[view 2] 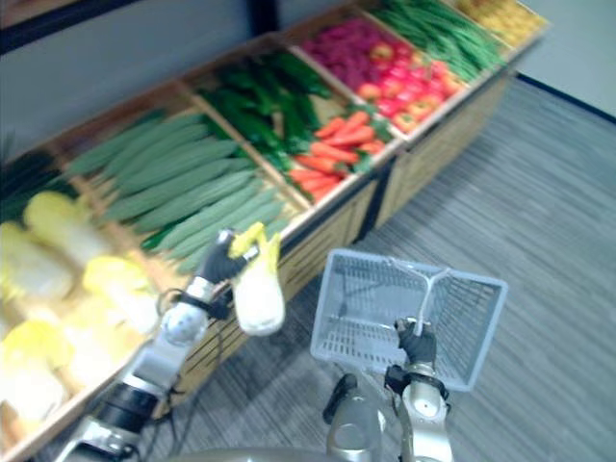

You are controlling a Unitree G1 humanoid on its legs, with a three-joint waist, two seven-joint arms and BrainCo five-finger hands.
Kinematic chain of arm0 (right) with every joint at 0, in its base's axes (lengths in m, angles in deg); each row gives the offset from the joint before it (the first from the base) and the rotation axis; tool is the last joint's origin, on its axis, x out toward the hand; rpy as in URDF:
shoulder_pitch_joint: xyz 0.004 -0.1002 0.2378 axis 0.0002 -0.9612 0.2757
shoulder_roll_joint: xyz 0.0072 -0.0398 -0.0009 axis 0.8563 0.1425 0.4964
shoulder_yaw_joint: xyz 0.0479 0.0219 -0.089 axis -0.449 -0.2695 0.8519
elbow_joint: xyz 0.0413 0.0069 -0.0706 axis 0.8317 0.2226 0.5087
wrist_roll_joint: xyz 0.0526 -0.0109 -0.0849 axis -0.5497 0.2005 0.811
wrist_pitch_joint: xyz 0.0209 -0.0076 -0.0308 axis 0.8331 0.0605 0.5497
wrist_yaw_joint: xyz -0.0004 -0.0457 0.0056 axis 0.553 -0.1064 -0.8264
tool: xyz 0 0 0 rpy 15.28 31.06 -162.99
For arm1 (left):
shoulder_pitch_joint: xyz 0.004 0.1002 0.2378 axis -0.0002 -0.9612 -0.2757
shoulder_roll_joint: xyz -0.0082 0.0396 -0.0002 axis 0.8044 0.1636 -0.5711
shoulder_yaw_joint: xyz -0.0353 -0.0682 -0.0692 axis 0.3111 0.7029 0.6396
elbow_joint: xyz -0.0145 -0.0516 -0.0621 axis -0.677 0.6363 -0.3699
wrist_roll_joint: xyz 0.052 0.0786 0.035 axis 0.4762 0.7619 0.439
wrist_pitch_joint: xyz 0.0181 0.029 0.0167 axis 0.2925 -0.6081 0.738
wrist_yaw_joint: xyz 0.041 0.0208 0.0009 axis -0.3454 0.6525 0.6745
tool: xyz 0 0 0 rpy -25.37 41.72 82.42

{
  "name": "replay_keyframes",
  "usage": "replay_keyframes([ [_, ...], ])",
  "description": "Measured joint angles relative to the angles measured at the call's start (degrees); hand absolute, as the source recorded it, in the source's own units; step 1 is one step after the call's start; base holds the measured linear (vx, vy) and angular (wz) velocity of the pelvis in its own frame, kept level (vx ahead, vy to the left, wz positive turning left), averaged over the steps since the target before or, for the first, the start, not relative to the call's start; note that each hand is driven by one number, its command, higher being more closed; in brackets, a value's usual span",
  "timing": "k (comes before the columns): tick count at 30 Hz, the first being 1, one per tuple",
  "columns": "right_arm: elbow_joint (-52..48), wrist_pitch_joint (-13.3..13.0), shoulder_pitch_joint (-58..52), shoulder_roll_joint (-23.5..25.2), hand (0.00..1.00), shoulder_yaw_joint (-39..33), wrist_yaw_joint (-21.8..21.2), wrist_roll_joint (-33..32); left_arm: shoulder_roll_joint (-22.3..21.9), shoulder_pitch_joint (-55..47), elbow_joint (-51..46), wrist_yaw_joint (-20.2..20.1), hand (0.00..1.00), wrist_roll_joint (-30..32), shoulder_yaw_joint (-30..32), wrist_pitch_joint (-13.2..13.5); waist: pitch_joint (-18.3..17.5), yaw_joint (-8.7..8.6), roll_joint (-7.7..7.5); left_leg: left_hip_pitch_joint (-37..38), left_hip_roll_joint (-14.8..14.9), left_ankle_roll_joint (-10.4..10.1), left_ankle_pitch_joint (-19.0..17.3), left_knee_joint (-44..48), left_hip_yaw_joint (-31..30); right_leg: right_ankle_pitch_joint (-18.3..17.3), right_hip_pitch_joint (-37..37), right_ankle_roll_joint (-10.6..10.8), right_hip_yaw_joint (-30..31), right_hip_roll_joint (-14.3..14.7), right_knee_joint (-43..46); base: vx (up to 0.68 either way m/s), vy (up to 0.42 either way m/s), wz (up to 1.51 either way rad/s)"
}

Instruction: Pick vegetable in the basket

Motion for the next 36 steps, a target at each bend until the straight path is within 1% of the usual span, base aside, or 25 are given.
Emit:
replay_keyframes([
  [1,-0.78,0.06,-0.04,-1.70,1.00,3.37,-1.18,0.05,-0.99,-0.68,2.27,-0.51,1.00,-0.54,-1.05,-0.01,-0.08,0.97,0.63,-2.77,-3.24,-2.60,-5.91,5.66,-10.43,-0.57,-0.44,-1.50,5.36,3.15,-0.25,0.28,-0.084,-2.53],
  [3,-1.12,0.09,0.38,-3.94,1.00,8.28,-3.32,-0.06,-1.29,-1.78,4.36,-0.65,1.00,-0.56,-2.34,-0.04,-0.19,1.24,2.08,-7.33,-9.06,-2.71,-12.19,10.56,-21.05,-0.54,0.00,-3.12,11.75,7.70,-0.99,0.31,0.008,-2.46],
  [5,-1.70,0.10,0.65,-4.19,1.00,11.72,-4.58,-1.32,-1.97,-1.90,6.83,-0.64,1.00,-0.64,-3.21,-0.12,0.45,1.68,2.43,-12.56,-13.69,-2.60,-17.37,13.40,-27.44,-0.09,1.95,-3.94,17.86,11.45,-2.48,0.29,0.061,-2.06],
  [7,-3.45,0.15,0.59,-4.50,1.00,15.96,-6.12,-3.01,-2.88,-1.82,8.79,-0.58,1.00,-1.32,-5.08,-0.13,1.91,3.62,1.34,-18.81,-17.84,-3.13,-21.91,12.90,-33.06,0.23,6.05,-4.42,24.10,13.80,-5.27,0.27,0.107,-1.71],
  [10,-6.54,0.17,0.61,-4.52,1.00,18.63,-7.21,-3.79,-2.87,-1.58,8.82,-0.57,1.00,-2.25,-6.44,-0.10,2.76,3.97,0.22,-24.02,-22.26,-4.50,-22.43,1.83,-37.69,0.21,9.57,-4.36,28.71,13.89,-8.23,0.25,0.134,-1.04],
  [11,-7.56,0.16,0.69,-4.72,1.00,18.96,-7.60,-4.44,-2.83,-1.17,8.74,-0.48,1.00,-2.27,-6.52,-0.10,2.97,4.27,-0.18,-25.00,-23.93,-6.26,-21.17,-7.11,-39.26,0.16,10.49,-3.91,30.92,13.81,-9.63,0.26,0.195,-0.79],
  [12,-8.20,0.15,0.82,-4.79,1.00,18.96,-7.79,-5.13,-2.81,-0.76,8.74,-0.46,1.00,-2.28,-6.60,-0.09,3.06,4.31,-0.05,-25.67,-24.36,-7.07,-19.17,-13.19,-39.25,-0.01,11.49,-3.61,32.07,13.87,-10.78,0.43,0.313,-0.91],
  [13,-9.08,0.11,0.86,-4.80,1.00,19.06,-7.94,-6.36,-2.47,0.10,8.83,-0.47,1.00,-2.25,-6.65,-0.10,2.77,4.32,0.79,-25.83,-24.46,-8.01,-14.67,-21.96,-38.49,-0.82,13.03,-2.23,33.53,14.03,-11.64,0.41,0.300,-0.79],
  [14,-9.41,0.11,0.86,-4.77,1.00,19.45,-8.17,-6.60,-2.49,0.54,8.95,-0.47,1.00,-2.24,-6.70,-0.11,2.78,4.86,0.80,-24.44,-24.29,-8.03,-9.79,-24.20,-37.35,-1.80,13.48,-1.21,35.23,14.10,-11.49,0.39,0.269,-0.77],
  [15,-9.65,0.12,0.85,-4.77,1.00,19.83,-8.28,-6.61,-2.46,0.82,9.00,-0.46,0.00,-2.24,-6.69,-0.11,2.78,5.77,0.67,-23.14,-24.30,-7.23,-7.36,-25.32,-36.16,-2.66,13.96,-0.77,36.54,14.02,-11.27,0.33,0.233,-0.76],
  [17,-11.21,0.12,0.72,-5.20,1.00,21.06,-8.46,-7.14,-1.68,1.99,9.04,-0.37,0.00,-2.14,-6.59,-0.21,1.95,6.45,-1.71,-21.17,-27.01,-1.96,-7.87,-25.66,-32.02,-5.98,13.61,2.92,37.91,10.82,-7.20,0.42,0.261,-0.52],
  [18,-11.60,0.12,0.71,-5.29,1.00,21.06,-8.47,-7.28,-1.49,2.27,9.12,-0.34,0.00,-2.14,-6.56,-0.26,1.90,6.49,-2.13,-20.75,-27.56,-1.17,-8.44,-25.63,-31.15,-6.81,12.72,4.00,37.53,10.23,-5.06,0.42,0.201,-0.34],
  [19,-11.85,0.12,0.79,-5.30,1.00,21.20,-8.74,-8.16,-1.10,2.79,9.72,-0.11,0.00,-2.13,-6.59,-0.37,1.91,6.74,-2.84,-19.44,-28.60,-0.15,-9.49,-25.72,-29.53,-8.45,10.71,8.89,36.50,9.29,1.15,0.32,0.134,-0.29],
  [20,-11.84,0.12,0.78,-5.34,1.00,21.25,-9.10,-9.30,-0.96,3.18,10.68,0.08,0.00,-2.12,-6.63,-0.40,1.95,6.80,-2.90,-18.45,-28.94,0.10,-10.14,-25.83,-29.26,-8.89,9.37,12.42,35.74,9.09,5.22,0.35,0.139,-0.31],
  [21,-11.62,0.22,0.79,-5.37,1.00,21.61,-10.71,-11.96,-0.39,3.85,13.12,0.79,0.00,-2.07,-6.70,-0.95,2.28,6.53,-3.32,-14.81,-29.48,0.54,-11.29,-27.01,-28.78,-7.41,6.26,19.26,33.86,8.73,15.74,0.41,0.121,-0.13],
  [22,-11.48,0.39,0.56,-5.77,1.00,23.09,-12.58,-14.87,0.13,3.98,15.22,1.07,0.00,-2.07,-6.74,-1.92,2.75,5.92,-4.05,-10.31,-29.78,0.88,-12.19,-28.17,-28.79,-5.78,3.52,19.18,31.28,7.98,26.29,0.42,0.093,-0.05],
  [24,-11.55,0.44,0.10,-6.89,1.00,25.96,-15.05,-18.18,0.03,3.99,16.75,1.33,0.00,-1.61,-7.43,-2.89,2.81,5.02,-4.91,-5.78,-29.76,1.18,-12.92,-29.37,-28.98,-7.30,0.56,15.36,26.70,4.80,34.71,0.37,0.011,0.19],
  [25,-11.72,0.47,-0.24,-6.96,1.00,27.26,-16.68,-19.97,-0.12,4.79,17.58,1.80,0.00,-0.77,-8.48,-3.00,2.48,4.60,-5.22,-4.73,-29.42,0.96,-13.09,-30.32,-29.92,-8.56,-1.84,12.61,23.65,1.96,34.90,0.31,-0.042,0.36],
  [27,-12.33,0.60,0.06,-6.55,1.00,28.03,-18.62,-22.12,-0.12,6.97,18.00,1.91,0.00,0.52,-9.45,-3.09,2.77,3.97,-5.53,-4.15,-28.12,-0.46,-14.26,-31.31,-31.63,-9.63,-5.07,10.76,21.83,-0.66,30.75,0.30,-0.136,0.40],
  [30,-12.05,2.23,-0.74,-6.88,1.00,26.56,-19.68,-28.29,-0.71,10.54,19.24,2.34,0.00,0.83,-10.10,-3.60,3.29,3.74,-4.80,-4.04,-25.06,-2.80,-15.85,-30.66,-34.39,-7.64,-6.27,11.10,23.85,-2.35,12.20,0.29,-0.272,0.39],
  [32,-11.81,2.68,-2.39,-6.60,1.00,24.41,-19.66,-29.61,-0.84,12.83,19.88,3.12,0.00,2.06,-9.99,-3.61,3.49,3.29,-4.47,-4.15,-23.23,-5.75,-17.75,-29.55,-36.71,-1.41,-4.66,11.53,29.93,-2.88,-1.17,0.36,-0.431,0.58],
  [33,-11.27,2.83,-3.34,-6.04,1.00,23.27,-19.58,-29.71,-0.56,13.35,19.87,3.49,0.00,2.73,-9.74,-3.60,3.19,3.18,-5.06,-4.04,-22.94,-7.54,-18.98,-28.95,-37.98,2.31,-3.36,11.22,33.13,-3.81,-6.61,0.45,-0.551,0.70],
  [34,-8.98,3.21,-3.62,-5.42,1.00,20.72,-18.64,-29.71,-0.80,13.44,21.45,4.03,0.00,3.61,-9.12,-3.75,3.58,2.54,-2.97,-3.29,-20.43,-10.28,-20.86,-28.34,-40.35,6.83,-1.60,15.29,31.57,-2.75,-6.56,0.38,-0.473,0.67],
  [35,-8.20,3.43,-3.48,-5.35,1.00,19.34,-17.89,-29.70,-1.31,13.49,22.17,4.19,0.00,4.31,-9.11,-3.78,3.53,2.43,-1.85,-3.89,-19.27,-10.46,-20.40,-28.19,-40.77,5.98,-1.73,14.79,30.66,-1.82,-5.46,0.28,-0.399,0.73],
  [36,-7.57,3.53,-3.49,-5.07,1.00,16.16,-16.70,-29.60,-1.71,13.68,22.45,4.48,0.00,4.75,-8.47,-3.71,3.55,2.57,-1.17,-3.91,-18.40,-10.59,-18.02,-28.05,-40.87,2.64,-2.27,13.91,29.20,-1.52,-1.19,0.22,-0.362,0.73],
])
